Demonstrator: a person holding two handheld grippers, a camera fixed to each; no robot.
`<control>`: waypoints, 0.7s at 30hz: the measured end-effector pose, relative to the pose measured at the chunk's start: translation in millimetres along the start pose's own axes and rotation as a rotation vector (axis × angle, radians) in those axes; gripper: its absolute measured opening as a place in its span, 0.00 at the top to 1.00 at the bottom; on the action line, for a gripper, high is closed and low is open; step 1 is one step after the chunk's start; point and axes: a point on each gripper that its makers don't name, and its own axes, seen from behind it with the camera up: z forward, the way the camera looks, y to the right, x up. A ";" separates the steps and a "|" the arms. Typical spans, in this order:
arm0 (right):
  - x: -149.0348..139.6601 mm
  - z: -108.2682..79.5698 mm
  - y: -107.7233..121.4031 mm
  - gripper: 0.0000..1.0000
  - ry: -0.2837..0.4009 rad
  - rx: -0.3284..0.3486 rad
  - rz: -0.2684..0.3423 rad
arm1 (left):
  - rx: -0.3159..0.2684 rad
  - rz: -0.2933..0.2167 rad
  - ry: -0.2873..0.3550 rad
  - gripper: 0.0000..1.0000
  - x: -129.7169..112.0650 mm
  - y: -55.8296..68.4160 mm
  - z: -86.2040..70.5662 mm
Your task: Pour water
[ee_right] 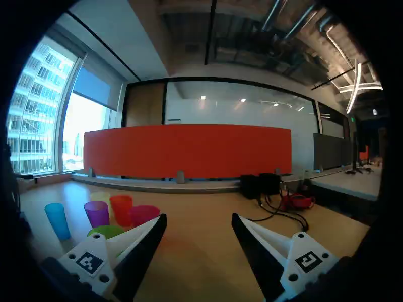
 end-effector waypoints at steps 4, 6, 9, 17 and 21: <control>0.6 0.0 0.1 0.00 0.000 0.000 0.000 | 0.000 0.000 0.000 0.04 0.0 -0.3 0.2; 0.9 0.0 0.1 0.00 0.000 0.000 0.000 | 0.000 0.000 0.000 0.04 0.0 -0.5 0.2; 1.3 0.3 -0.1 0.00 0.000 0.000 0.000 | 0.000 0.000 0.000 0.04 0.0 -0.5 0.2; 1.3 0.2 -0.4 0.00 0.000 0.000 0.000 | 0.000 0.000 0.000 0.04 0.3 -0.3 0.5; 1.7 0.4 -1.0 0.01 0.000 0.000 -0.001 | 0.000 0.000 0.000 0.04 0.5 -0.3 0.3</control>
